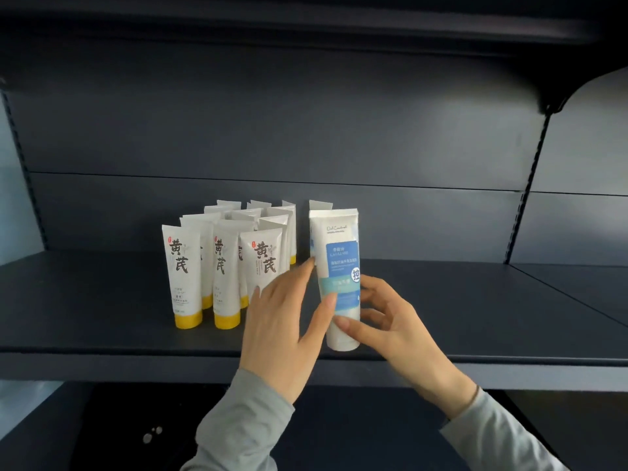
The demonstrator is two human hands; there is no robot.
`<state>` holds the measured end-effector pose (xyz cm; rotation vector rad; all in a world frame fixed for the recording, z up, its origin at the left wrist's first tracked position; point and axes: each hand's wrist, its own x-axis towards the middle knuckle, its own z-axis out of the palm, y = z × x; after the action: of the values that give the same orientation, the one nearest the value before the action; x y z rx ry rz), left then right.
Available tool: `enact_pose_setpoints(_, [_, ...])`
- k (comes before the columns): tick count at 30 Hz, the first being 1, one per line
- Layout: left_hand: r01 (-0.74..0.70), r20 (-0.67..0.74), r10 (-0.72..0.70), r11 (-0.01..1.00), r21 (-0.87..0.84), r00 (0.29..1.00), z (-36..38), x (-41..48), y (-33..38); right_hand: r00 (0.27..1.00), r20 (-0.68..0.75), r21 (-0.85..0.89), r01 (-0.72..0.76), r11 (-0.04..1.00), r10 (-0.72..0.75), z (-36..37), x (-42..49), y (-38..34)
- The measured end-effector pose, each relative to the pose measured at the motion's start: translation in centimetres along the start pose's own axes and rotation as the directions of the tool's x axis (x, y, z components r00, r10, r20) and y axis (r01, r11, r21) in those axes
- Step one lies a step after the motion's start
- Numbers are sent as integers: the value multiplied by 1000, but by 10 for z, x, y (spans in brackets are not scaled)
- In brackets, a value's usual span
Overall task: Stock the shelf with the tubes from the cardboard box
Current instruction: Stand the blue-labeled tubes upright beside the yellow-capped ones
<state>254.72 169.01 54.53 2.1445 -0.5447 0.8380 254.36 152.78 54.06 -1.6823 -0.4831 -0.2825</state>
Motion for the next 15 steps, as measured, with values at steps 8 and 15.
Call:
enact_pose_setpoints(8, [-69, 149, -5, 868, 492, 989, -30, -29, -35, 990, -104, 73, -85, 994, 92, -37, 61, 28])
enact_pose_setpoints(15, [25, 145, -153, 766, 642, 978, -38, -47, -59, 974, -202, -145, -129, 981, 99, -62, 142, 75])
